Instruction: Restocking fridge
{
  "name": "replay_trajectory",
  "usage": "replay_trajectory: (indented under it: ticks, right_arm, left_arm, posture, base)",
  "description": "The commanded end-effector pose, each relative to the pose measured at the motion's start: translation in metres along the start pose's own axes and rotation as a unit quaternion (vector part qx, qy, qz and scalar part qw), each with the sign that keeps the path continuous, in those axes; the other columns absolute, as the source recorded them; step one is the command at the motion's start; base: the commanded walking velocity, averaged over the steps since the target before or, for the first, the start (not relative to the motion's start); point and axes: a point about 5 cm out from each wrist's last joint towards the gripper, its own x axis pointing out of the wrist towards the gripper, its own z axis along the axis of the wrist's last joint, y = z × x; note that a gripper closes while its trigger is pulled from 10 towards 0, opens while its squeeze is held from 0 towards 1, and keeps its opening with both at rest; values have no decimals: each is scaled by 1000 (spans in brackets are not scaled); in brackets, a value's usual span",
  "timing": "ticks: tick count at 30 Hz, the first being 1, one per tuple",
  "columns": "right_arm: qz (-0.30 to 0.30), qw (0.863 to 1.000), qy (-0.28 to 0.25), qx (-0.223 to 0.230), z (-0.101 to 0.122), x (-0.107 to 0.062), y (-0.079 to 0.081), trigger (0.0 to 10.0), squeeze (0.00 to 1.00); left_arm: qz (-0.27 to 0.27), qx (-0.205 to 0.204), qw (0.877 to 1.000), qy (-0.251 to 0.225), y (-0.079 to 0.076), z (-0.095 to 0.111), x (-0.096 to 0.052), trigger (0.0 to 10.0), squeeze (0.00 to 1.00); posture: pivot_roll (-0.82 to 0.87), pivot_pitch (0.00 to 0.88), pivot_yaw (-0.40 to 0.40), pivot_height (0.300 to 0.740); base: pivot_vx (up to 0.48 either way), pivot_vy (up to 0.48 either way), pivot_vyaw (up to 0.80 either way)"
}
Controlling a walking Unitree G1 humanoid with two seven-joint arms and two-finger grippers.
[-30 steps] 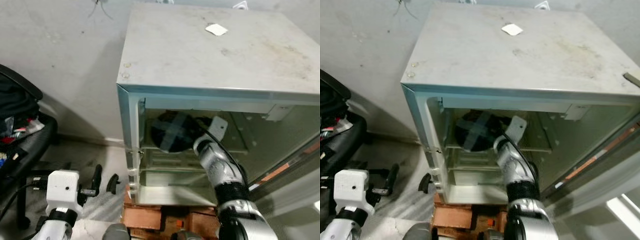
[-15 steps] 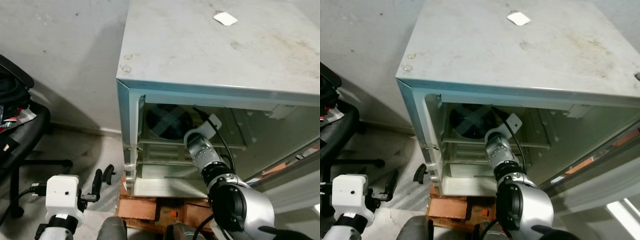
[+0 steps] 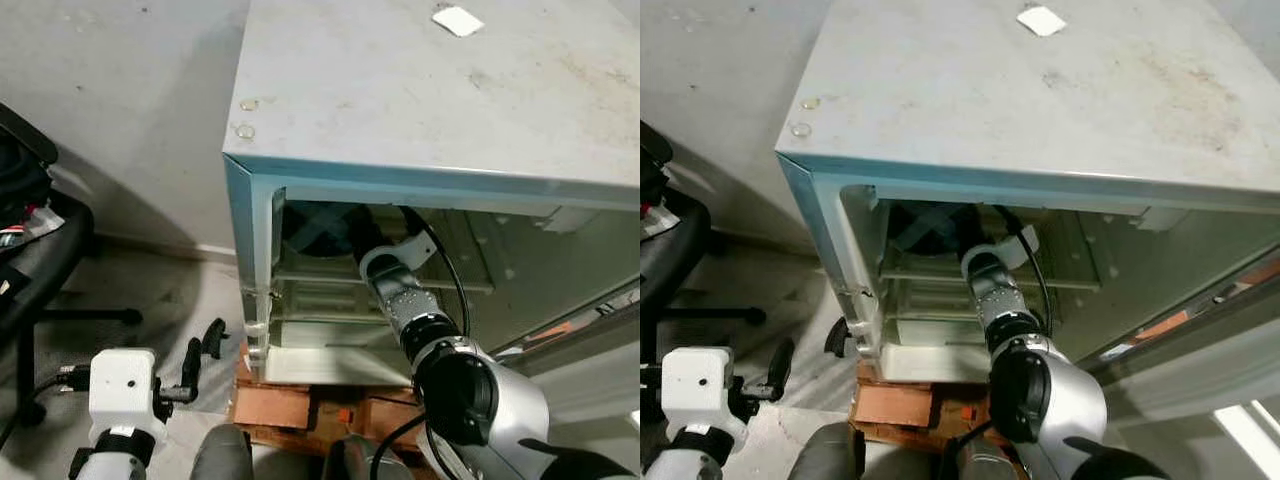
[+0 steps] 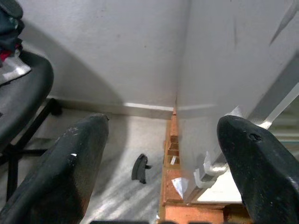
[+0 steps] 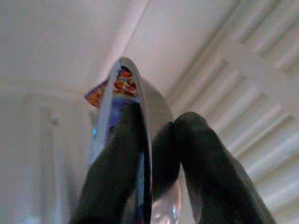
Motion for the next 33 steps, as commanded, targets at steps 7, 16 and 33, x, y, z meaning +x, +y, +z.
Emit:
replay_trajectory:
  ticks: [7,16,33]
  right_arm:
    - [88,987,61,-122,-25,2,33,10000,1000]
    - [78,952,85,-283,9,-5,-4,10000,1000]
    - [72,954,56,-285,26,-12,-7,10000,1000]
  left_arm:
    - [0,-2,1000,4,0,-1,6,10000,0]
    - [-12,-2,1000,-10,-1,0,25,10000,0]
    - [-14,5,1000,-15,1,-2,39,10000,0]
  posture:
    - [305,169,-124,740]
    - [239,121,-108,740]
    - [231,84,-99,740]
  base:
    - [0,0,0]
    - [0,0,0]
    - [0,0,0]
